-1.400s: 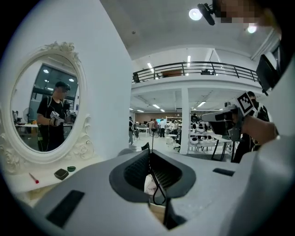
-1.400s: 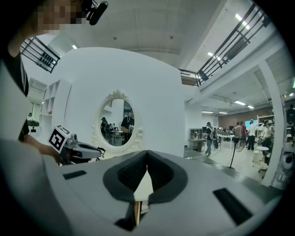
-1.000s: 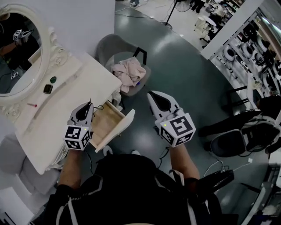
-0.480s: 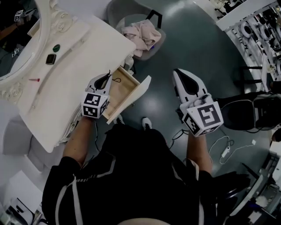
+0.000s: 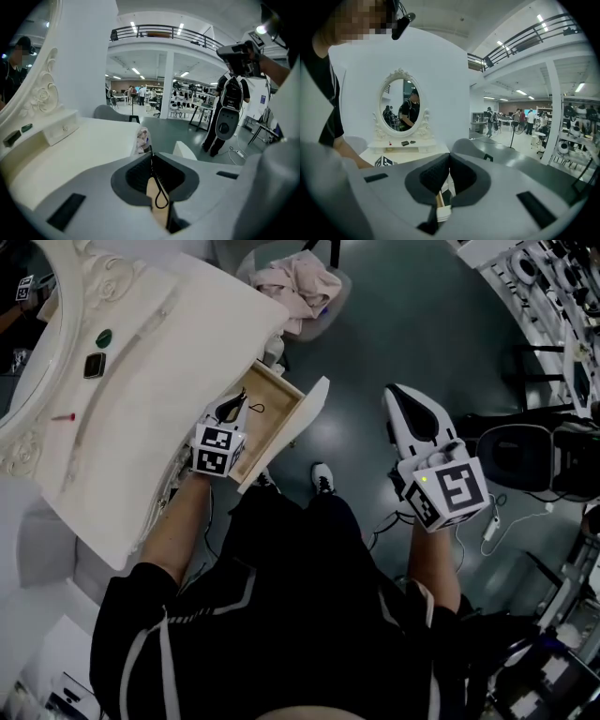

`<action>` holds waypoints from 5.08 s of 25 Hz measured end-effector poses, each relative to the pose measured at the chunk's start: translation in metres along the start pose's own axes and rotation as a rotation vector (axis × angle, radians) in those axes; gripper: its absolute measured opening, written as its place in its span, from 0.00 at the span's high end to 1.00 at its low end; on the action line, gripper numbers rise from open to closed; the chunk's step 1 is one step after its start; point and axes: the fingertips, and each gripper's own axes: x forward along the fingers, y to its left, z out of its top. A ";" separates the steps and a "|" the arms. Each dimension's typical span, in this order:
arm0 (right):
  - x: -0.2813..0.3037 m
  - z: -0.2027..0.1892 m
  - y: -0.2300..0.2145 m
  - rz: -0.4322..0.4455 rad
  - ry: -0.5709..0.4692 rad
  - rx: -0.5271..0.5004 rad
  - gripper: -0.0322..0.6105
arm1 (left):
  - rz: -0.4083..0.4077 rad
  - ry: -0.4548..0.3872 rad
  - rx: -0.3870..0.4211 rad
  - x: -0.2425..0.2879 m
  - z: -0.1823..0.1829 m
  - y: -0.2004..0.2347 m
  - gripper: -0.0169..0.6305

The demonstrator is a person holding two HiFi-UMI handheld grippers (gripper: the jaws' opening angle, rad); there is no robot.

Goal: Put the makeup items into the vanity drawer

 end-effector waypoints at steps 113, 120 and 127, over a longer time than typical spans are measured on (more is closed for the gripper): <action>-0.019 0.059 -0.033 0.159 -0.219 -0.015 0.94 | 0.105 -0.565 -0.035 -0.200 0.256 -0.075 0.97; -0.027 0.063 -0.034 0.165 -0.237 -0.021 0.94 | 0.102 -0.539 -0.068 -0.209 0.256 -0.089 0.97; -0.028 0.064 -0.035 0.147 -0.224 -0.043 0.95 | 0.161 -0.540 0.007 -0.220 0.263 -0.091 0.97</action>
